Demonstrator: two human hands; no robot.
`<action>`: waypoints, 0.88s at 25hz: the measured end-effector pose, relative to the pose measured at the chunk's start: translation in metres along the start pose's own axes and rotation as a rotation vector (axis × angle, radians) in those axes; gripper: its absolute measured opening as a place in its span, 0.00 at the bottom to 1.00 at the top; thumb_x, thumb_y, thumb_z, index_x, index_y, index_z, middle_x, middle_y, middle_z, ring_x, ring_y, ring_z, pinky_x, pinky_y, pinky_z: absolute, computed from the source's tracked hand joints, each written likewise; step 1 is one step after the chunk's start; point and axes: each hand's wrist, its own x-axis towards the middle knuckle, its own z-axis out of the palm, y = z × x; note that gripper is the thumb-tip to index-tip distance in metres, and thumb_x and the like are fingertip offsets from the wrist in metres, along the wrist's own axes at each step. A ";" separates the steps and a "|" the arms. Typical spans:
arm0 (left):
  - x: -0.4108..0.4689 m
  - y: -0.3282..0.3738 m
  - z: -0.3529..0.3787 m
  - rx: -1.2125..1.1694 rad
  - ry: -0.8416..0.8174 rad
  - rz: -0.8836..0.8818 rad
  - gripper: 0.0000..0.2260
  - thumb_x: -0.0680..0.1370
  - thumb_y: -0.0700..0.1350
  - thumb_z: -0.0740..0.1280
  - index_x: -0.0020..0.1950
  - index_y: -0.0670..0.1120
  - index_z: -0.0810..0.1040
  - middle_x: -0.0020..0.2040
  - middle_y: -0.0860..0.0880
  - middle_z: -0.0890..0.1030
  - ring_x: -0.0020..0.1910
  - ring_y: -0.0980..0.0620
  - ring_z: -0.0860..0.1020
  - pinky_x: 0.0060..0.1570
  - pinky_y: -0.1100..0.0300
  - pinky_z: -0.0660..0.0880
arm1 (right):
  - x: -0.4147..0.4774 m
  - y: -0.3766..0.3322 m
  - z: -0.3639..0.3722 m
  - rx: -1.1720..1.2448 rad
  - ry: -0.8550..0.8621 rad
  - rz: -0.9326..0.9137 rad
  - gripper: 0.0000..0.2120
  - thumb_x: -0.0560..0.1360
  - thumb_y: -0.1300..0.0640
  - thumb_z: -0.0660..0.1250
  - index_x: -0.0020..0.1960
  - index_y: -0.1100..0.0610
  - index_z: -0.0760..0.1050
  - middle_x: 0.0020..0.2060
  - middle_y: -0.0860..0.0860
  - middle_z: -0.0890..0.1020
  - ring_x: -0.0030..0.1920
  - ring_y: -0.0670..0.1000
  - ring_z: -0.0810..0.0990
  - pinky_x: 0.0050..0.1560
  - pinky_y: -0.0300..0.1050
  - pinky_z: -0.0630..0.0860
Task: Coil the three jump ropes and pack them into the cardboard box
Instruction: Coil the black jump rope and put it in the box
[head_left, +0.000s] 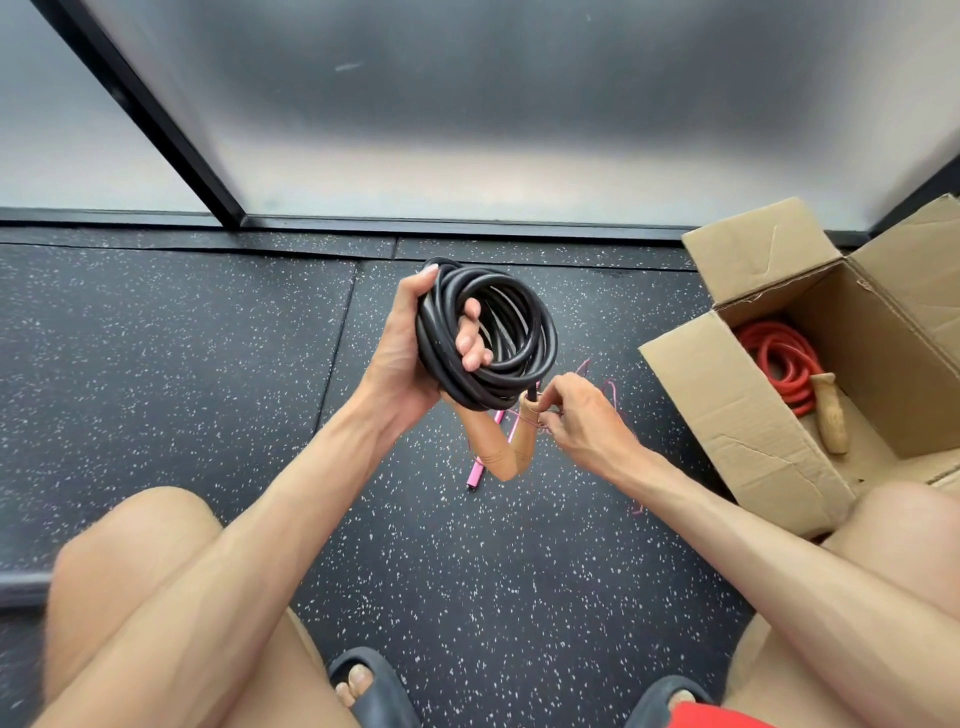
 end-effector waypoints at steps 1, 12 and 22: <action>0.000 0.001 0.001 -0.043 -0.013 -0.005 0.22 0.79 0.60 0.55 0.42 0.41 0.73 0.23 0.49 0.69 0.21 0.51 0.69 0.36 0.56 0.71 | 0.000 0.002 0.002 -0.009 0.015 -0.010 0.04 0.77 0.59 0.69 0.48 0.56 0.74 0.44 0.51 0.78 0.47 0.52 0.77 0.49 0.49 0.74; -0.007 0.011 0.003 -0.083 -0.125 -0.081 0.24 0.81 0.59 0.50 0.43 0.41 0.72 0.23 0.50 0.69 0.20 0.53 0.69 0.33 0.58 0.73 | 0.011 -0.005 0.001 0.118 -0.163 0.081 0.08 0.75 0.52 0.70 0.50 0.54 0.74 0.29 0.44 0.73 0.29 0.43 0.70 0.34 0.40 0.67; -0.017 0.005 0.009 -0.028 -0.203 -0.142 0.24 0.81 0.58 0.49 0.43 0.40 0.71 0.22 0.50 0.68 0.19 0.52 0.68 0.32 0.58 0.72 | 0.014 0.004 0.001 -0.078 -0.259 -0.063 0.04 0.75 0.55 0.62 0.48 0.52 0.75 0.33 0.45 0.85 0.41 0.53 0.83 0.44 0.50 0.80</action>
